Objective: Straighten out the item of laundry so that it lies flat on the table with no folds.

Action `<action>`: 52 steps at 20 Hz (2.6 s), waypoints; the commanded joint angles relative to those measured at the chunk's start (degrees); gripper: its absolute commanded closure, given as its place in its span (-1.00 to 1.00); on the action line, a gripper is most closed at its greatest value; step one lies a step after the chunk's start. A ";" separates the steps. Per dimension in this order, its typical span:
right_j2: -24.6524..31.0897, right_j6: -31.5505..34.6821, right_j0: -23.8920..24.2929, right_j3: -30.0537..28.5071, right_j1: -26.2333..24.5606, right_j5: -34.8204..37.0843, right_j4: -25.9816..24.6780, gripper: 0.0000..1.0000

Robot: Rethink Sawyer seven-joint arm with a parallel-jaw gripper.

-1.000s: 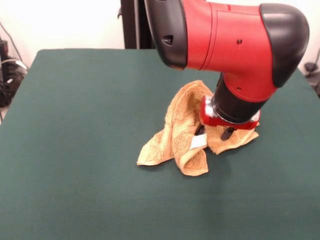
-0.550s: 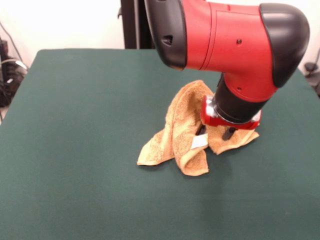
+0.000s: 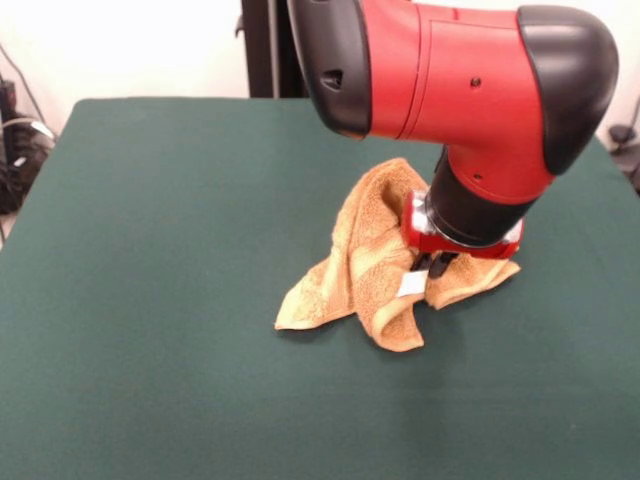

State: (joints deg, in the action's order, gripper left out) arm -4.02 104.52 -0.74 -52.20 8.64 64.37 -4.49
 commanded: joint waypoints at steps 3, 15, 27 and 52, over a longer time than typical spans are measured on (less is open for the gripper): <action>1.27 16.44 -2.60 -6.28 -2.22 -1.24 2.68 1.00; 0.31 15.16 -2.25 -8.61 5.21 9.33 7.12 1.00; 0.37 10.82 0.66 -9.07 12.12 21.56 9.77 1.00; -2.38 0.89 6.59 -7.87 29.08 41.36 3.88 1.00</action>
State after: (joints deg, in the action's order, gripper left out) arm -7.12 104.52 6.06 -55.77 31.97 97.17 2.14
